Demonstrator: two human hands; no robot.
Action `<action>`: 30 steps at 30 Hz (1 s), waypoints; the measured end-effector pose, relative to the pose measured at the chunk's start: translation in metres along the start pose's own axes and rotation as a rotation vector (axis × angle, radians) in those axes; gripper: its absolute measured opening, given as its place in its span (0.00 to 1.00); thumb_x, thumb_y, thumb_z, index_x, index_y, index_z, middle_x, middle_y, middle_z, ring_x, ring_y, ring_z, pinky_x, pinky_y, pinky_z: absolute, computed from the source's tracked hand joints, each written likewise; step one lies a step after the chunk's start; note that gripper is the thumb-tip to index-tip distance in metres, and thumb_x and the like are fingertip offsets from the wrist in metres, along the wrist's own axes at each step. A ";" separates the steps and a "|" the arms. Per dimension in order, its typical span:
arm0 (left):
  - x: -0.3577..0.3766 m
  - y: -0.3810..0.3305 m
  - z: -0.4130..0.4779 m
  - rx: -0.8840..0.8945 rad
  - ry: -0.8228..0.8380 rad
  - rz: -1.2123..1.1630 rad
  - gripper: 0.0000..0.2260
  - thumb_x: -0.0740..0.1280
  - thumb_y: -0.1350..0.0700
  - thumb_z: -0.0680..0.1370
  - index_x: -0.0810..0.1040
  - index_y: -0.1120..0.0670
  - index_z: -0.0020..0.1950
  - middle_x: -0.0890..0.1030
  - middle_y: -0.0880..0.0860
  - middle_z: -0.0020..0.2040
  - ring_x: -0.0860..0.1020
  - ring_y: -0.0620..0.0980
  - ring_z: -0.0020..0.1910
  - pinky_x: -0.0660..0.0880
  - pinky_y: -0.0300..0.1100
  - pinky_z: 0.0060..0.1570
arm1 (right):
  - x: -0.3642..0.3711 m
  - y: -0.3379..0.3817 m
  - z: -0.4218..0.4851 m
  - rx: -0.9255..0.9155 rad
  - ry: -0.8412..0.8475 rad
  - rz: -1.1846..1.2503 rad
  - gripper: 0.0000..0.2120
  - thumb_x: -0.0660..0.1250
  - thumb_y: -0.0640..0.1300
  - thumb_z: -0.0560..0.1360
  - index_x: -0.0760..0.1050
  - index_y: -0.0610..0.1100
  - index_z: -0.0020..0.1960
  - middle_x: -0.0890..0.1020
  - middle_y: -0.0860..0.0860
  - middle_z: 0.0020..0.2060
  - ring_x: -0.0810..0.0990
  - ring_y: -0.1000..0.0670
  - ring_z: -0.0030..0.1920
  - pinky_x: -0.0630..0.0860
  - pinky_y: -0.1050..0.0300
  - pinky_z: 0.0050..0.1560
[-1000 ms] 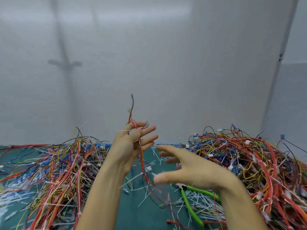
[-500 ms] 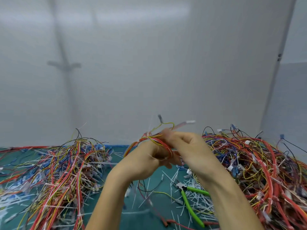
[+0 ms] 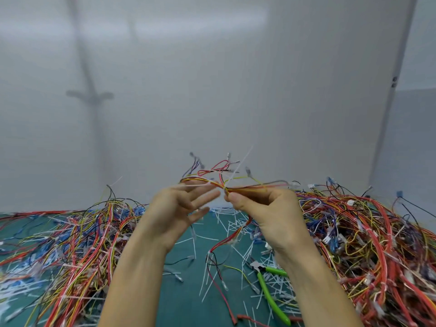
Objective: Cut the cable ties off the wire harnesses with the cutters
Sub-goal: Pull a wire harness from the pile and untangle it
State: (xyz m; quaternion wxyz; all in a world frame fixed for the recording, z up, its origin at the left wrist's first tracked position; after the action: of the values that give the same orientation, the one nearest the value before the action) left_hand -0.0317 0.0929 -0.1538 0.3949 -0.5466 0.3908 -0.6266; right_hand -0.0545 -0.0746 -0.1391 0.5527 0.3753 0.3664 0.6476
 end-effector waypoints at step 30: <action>0.047 -0.011 -0.020 0.534 0.115 1.157 0.08 0.67 0.57 0.79 0.82 0.45 0.52 0.85 0.42 0.44 0.81 0.38 0.46 0.78 0.46 0.51 | -0.010 0.008 -0.002 -0.144 -0.205 -0.192 0.06 0.75 0.44 0.72 0.84 0.56 0.42 0.86 0.57 0.36 0.85 0.56 0.38 0.80 0.62 0.42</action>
State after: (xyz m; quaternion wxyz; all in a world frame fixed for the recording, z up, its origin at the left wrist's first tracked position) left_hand -0.0564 0.0551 -0.1280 0.7703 -0.0957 0.4736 -0.4162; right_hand -0.0587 -0.0860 -0.1335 0.6720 0.3621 0.2949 0.5747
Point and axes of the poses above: each hand's wrist, its own z-axis towards the middle knuckle, its own x-axis out of the palm, y = z × x, the point moved 5 cm from there along z, towards the middle knuckle
